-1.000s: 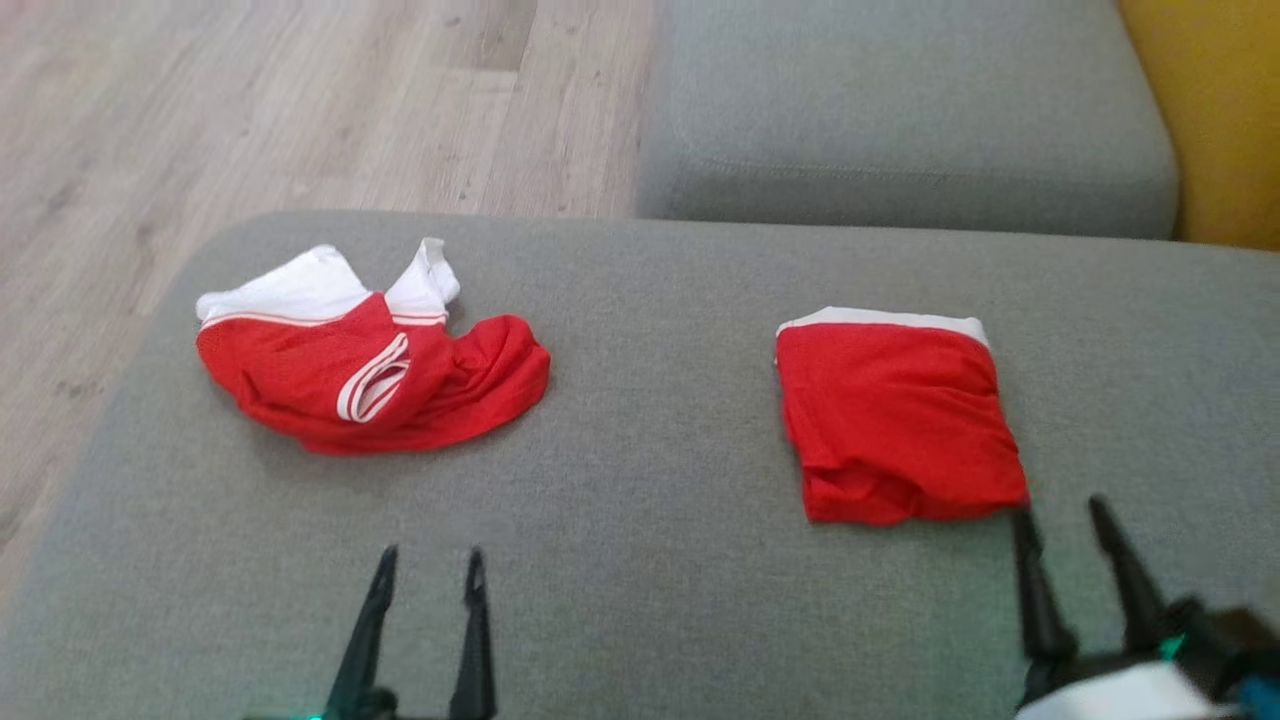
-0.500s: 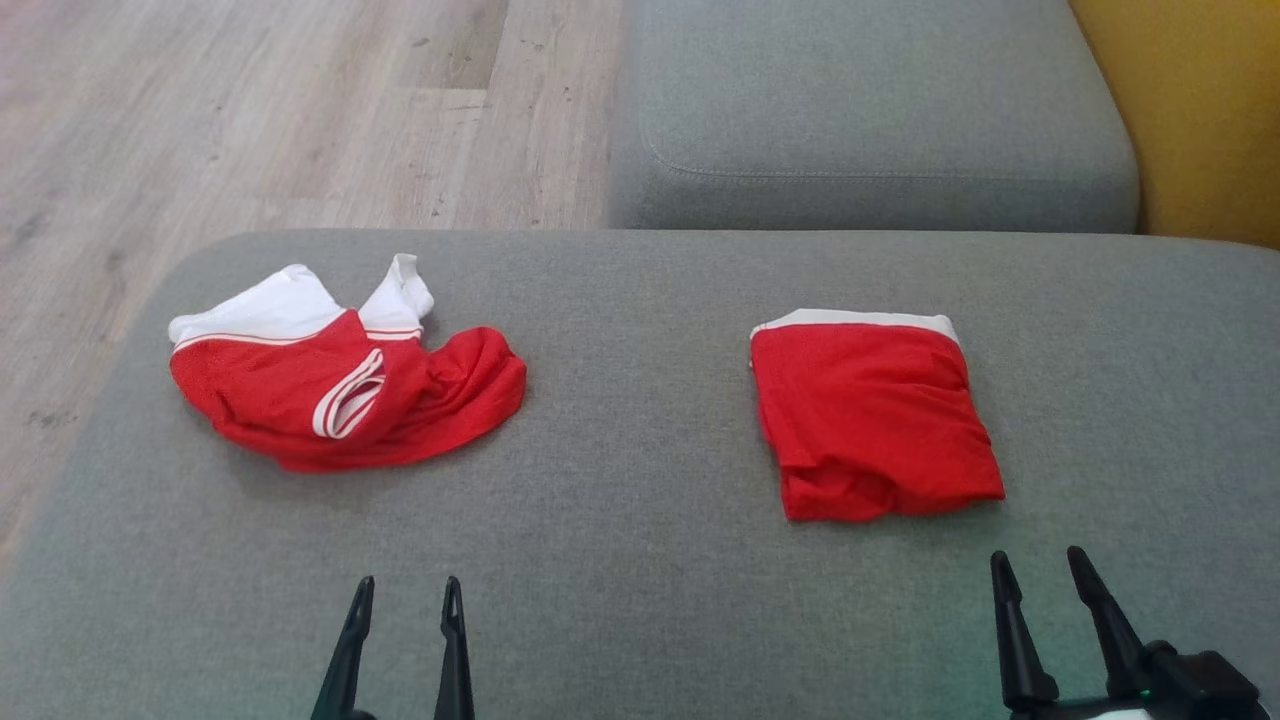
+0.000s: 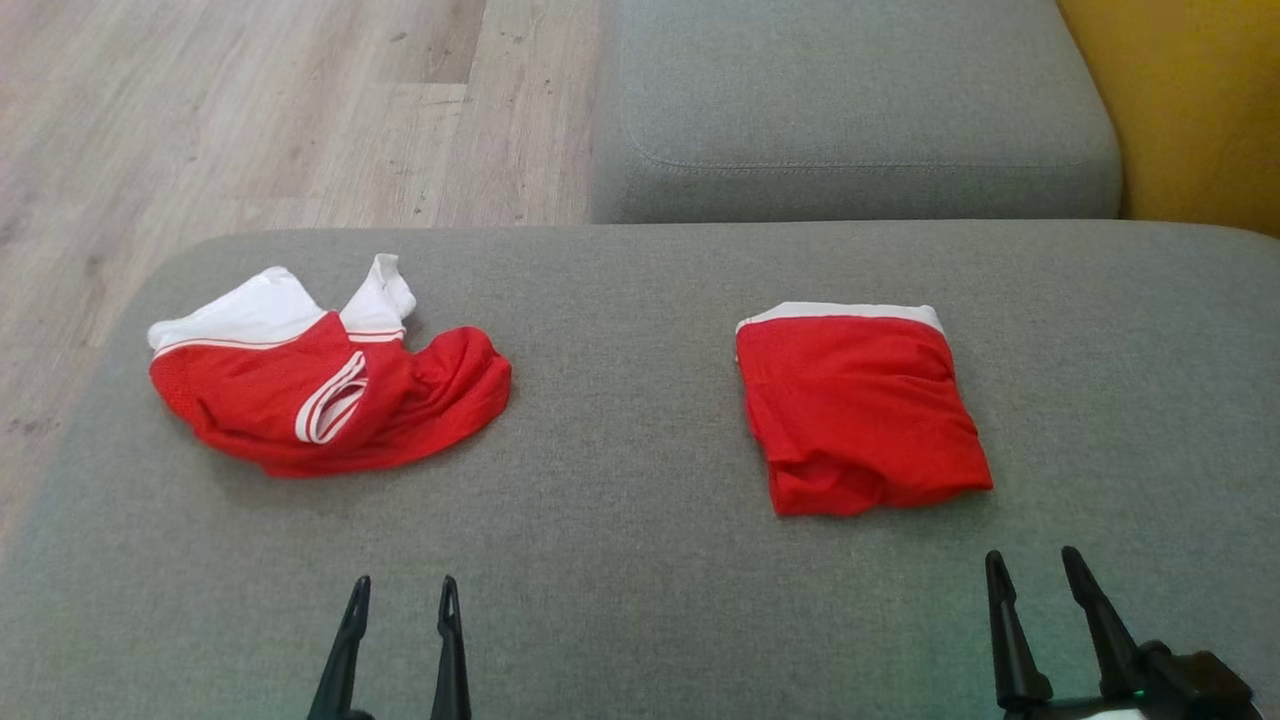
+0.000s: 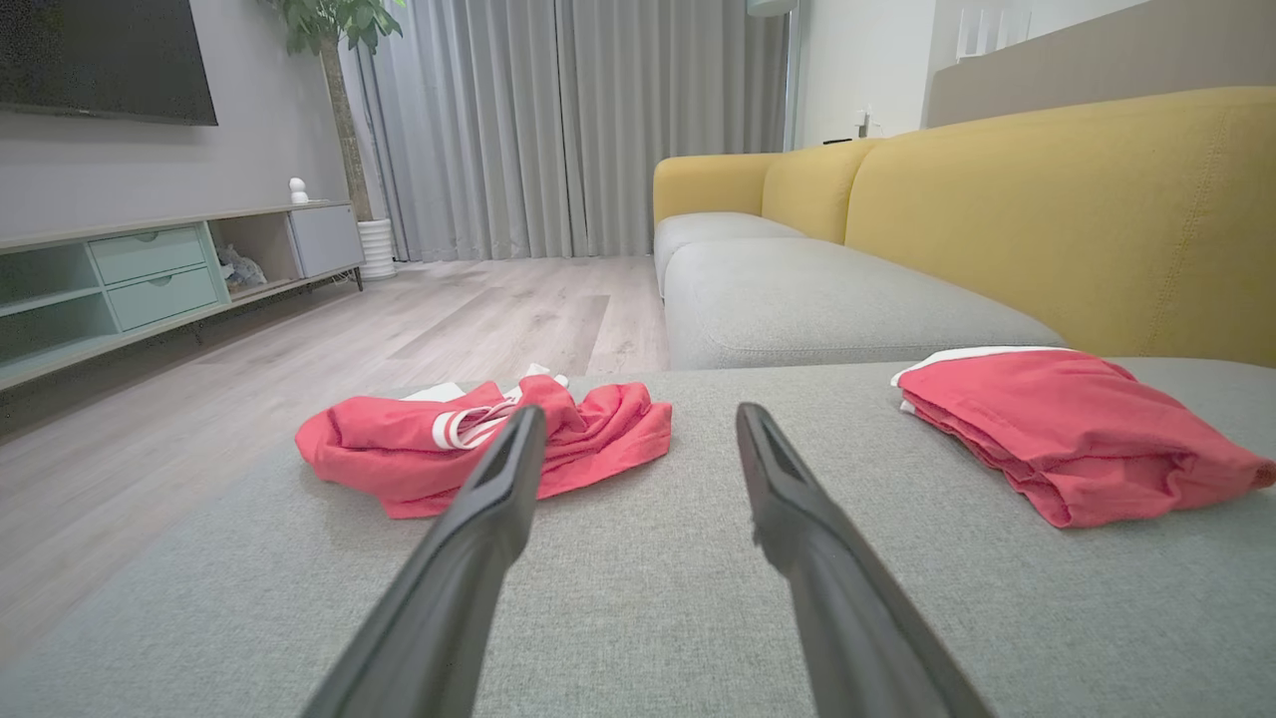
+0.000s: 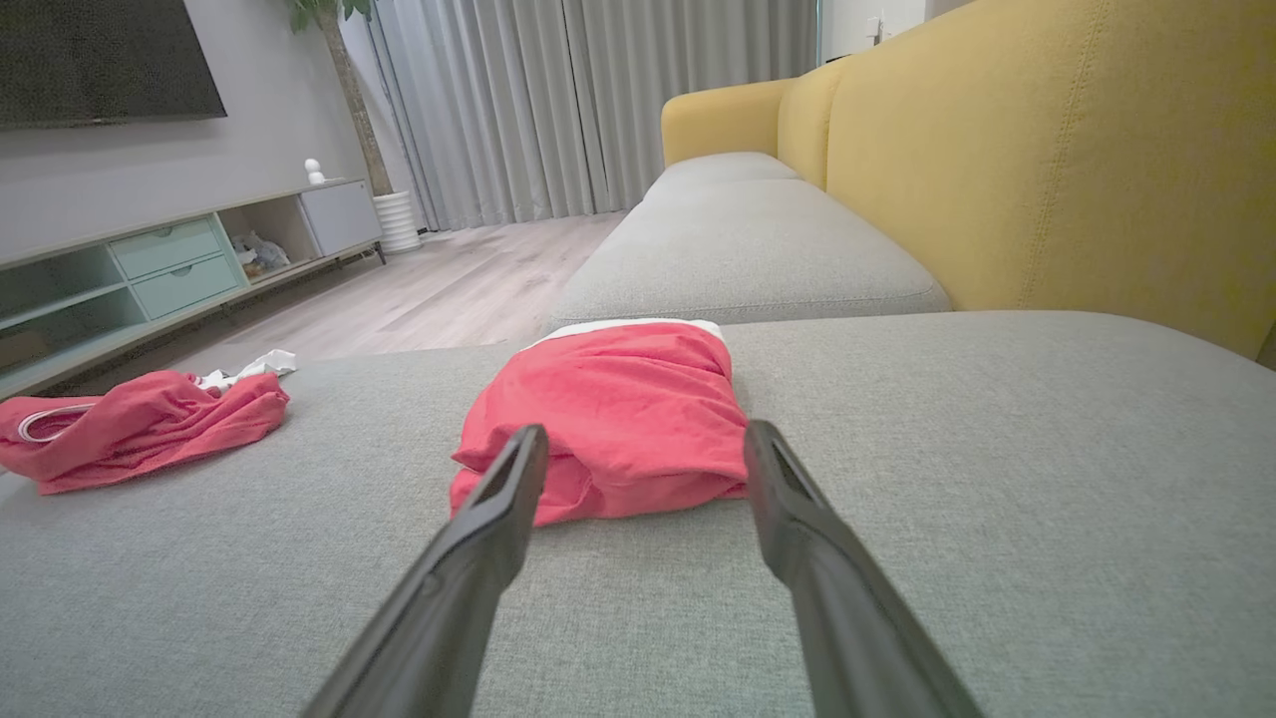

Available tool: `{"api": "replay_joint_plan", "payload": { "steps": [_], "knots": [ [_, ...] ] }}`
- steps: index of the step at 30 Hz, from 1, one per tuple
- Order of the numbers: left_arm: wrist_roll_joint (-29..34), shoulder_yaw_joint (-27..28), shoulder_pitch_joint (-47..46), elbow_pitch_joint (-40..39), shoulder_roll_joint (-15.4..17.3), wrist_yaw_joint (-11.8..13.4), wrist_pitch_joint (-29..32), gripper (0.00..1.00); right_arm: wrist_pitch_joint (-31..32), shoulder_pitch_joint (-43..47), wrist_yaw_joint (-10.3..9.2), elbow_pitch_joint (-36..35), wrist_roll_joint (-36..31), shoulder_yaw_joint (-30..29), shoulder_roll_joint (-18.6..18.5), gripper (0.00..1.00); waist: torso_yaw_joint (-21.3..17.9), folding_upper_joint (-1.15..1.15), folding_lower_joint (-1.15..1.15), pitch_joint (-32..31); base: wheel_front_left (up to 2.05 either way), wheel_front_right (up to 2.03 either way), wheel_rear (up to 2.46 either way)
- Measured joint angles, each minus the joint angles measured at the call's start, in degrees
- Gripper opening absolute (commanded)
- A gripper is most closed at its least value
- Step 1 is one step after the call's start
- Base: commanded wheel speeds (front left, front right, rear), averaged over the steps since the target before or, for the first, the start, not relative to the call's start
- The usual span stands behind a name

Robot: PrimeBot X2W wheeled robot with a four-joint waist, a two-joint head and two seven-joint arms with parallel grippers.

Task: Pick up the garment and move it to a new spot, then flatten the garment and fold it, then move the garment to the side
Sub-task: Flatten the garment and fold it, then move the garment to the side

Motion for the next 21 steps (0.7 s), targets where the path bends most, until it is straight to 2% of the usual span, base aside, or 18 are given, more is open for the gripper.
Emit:
{"api": "replay_joint_plan", "payload": {
  "steps": [9, 21],
  "knots": [
    [-0.2, 0.9, 0.0, 0.0, -0.2, 0.0, 0.0, 1.0, 0.0, -0.2, 0.0, 0.1, -0.1, 0.4, 0.0, 1.0, -0.5, 0.0, 0.0, 0.6, 0.0, 0.0, 0.0],
    [-2.7, 0.7, -1.2, -1.3, -0.5, -2.1, 0.0, 1.0, 0.0, -5.1, 0.0, 4.9, -0.1, 2.0, -0.4, 1.0, -1.0, 0.0, 0.0, 3.7, 0.0, 0.0, 0.0]
  ]
}}
